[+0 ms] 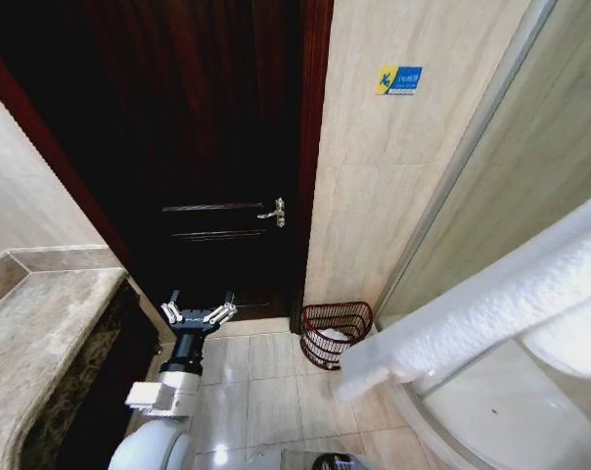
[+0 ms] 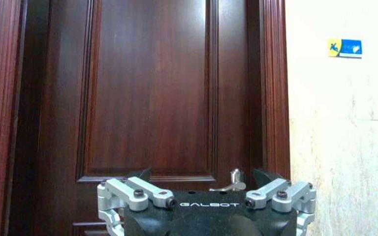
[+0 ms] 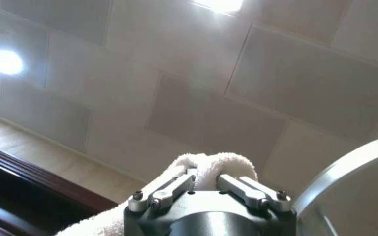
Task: Discard the used towel into the hamper.
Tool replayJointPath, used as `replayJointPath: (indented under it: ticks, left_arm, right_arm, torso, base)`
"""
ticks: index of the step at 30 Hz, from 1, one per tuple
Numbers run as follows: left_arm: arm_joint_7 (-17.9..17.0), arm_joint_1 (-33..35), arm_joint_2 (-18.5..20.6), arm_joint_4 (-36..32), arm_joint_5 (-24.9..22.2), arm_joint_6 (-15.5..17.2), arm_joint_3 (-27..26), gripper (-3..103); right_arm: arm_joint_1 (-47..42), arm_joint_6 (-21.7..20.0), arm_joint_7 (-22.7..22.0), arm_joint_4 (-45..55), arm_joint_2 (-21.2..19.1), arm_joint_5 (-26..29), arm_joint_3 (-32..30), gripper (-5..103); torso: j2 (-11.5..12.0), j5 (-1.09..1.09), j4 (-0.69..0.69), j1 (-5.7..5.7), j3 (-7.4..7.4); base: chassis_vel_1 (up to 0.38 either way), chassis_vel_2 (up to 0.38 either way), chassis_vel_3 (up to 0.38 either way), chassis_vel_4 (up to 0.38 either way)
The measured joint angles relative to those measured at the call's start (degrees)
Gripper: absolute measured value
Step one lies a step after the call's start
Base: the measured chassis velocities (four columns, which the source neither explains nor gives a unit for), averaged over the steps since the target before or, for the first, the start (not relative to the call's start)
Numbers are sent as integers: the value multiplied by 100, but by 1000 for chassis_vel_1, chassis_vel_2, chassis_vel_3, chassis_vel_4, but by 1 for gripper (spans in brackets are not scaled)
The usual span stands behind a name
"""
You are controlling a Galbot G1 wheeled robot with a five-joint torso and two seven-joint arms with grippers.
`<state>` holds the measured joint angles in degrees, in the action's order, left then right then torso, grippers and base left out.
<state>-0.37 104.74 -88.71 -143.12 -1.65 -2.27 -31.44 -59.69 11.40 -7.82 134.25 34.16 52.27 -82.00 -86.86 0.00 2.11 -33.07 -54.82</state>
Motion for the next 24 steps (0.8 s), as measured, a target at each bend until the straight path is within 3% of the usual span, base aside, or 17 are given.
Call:
replayJointPath:
  ticks: [24]
  left_arm:
    - [0,0,0,0,0,0,0,100]
  right_arm:
    - [235,-31,95,-2,-58,192,53,4]
  torso:
    - [0,0,1,0,0]
  base:
    - [-19,20,19,-15]
